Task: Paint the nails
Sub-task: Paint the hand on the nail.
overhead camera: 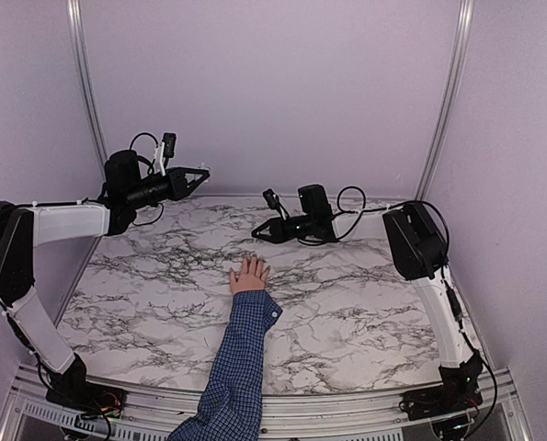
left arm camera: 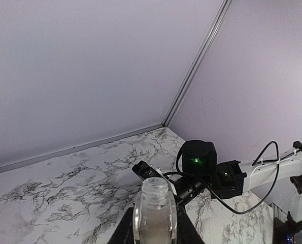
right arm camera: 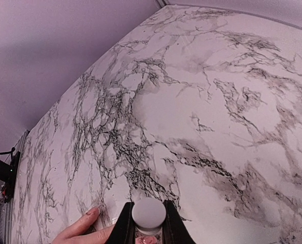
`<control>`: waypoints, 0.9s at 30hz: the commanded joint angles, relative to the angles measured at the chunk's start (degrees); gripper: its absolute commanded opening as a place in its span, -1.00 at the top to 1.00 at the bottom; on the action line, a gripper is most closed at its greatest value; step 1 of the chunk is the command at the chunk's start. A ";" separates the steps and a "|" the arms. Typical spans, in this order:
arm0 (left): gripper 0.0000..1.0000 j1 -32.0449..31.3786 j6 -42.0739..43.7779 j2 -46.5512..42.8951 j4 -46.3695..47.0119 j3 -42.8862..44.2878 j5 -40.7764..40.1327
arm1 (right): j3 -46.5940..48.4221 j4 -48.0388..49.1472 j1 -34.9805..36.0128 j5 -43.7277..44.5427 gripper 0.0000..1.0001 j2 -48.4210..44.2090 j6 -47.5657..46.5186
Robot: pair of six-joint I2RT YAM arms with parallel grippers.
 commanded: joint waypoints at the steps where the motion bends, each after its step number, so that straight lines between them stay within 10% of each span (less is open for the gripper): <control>1: 1.00 0.20 0.22 -1.07 2.97 0.37 0.40 | -0.91 -0.82 0.29 -0.47 1.00 -2.53 -1.05; 27: 1.00 0.20 0.31 -0.77 3.06 0.54 0.53 | -0.36 -2.01 1.36 0.60 1.00 -0.43 -1.44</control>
